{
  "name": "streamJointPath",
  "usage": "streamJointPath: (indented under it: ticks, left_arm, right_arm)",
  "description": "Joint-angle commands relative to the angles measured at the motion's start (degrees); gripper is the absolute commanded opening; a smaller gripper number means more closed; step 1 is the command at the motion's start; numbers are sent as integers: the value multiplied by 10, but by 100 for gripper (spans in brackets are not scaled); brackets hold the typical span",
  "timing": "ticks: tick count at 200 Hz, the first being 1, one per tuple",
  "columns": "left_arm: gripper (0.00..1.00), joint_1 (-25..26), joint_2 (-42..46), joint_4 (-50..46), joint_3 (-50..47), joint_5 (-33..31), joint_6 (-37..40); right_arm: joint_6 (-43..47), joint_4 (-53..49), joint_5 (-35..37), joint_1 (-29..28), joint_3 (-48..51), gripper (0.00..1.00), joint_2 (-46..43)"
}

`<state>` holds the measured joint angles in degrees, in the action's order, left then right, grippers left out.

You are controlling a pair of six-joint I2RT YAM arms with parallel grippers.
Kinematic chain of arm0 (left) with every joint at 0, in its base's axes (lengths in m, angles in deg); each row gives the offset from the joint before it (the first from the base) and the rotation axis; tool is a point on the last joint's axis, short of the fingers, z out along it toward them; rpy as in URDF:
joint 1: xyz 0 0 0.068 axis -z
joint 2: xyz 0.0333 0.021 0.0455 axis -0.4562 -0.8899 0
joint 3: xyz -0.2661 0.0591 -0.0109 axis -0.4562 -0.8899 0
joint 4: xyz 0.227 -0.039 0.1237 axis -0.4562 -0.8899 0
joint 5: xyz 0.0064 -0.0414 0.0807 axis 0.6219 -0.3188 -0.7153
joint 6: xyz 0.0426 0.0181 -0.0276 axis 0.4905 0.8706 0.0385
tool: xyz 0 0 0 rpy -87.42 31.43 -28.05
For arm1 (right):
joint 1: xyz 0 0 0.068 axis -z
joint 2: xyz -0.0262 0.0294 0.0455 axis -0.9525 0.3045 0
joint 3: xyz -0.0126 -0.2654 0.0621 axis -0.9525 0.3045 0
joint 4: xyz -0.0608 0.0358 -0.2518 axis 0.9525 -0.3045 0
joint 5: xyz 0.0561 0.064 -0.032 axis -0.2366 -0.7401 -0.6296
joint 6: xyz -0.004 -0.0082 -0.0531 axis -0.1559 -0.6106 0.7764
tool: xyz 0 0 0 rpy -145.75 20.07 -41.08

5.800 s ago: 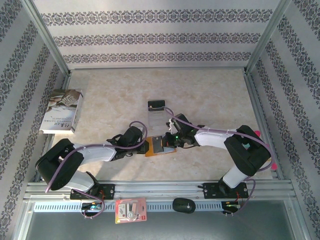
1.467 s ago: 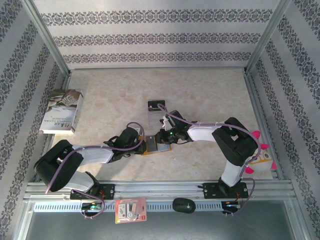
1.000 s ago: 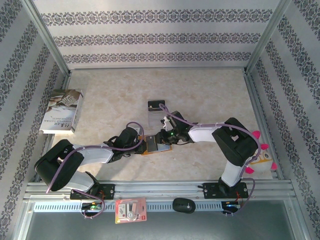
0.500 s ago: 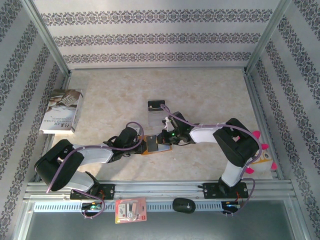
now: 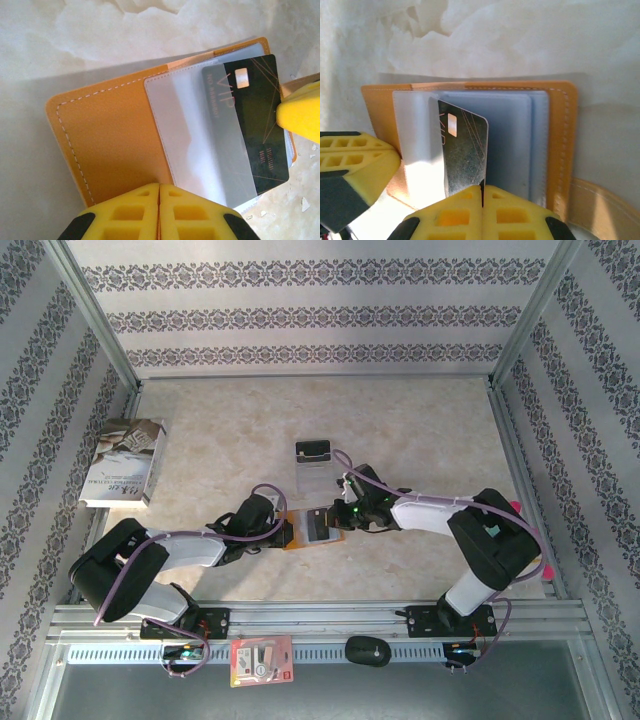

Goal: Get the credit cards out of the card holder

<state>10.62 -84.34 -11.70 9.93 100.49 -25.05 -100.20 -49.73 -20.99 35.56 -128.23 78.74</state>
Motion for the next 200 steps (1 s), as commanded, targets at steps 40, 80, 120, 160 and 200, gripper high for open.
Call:
streamJointPath:
  ticks: [40,80,120,160,200]
  left_arm:
    - [9,-13,-8,-51,-16,-7,0]
    - [9,-13,-9,-60,-4,-3,14]
    - [9,-25,-11,-56,-1,11,24]
    - [9,-36,-18,-50,4,26,31]
    - [10,-39,-25,-43,7,36,33]
  right_arm:
    - [56,-108,76,-5,-24,0,-53]
    - [77,-162,95,-31,-71,0,-48]
    - [114,-236,118,-63,-139,0,-13]
    - [123,-264,128,-90,-178,0,29]
    - [117,-242,110,-95,-179,12,50]
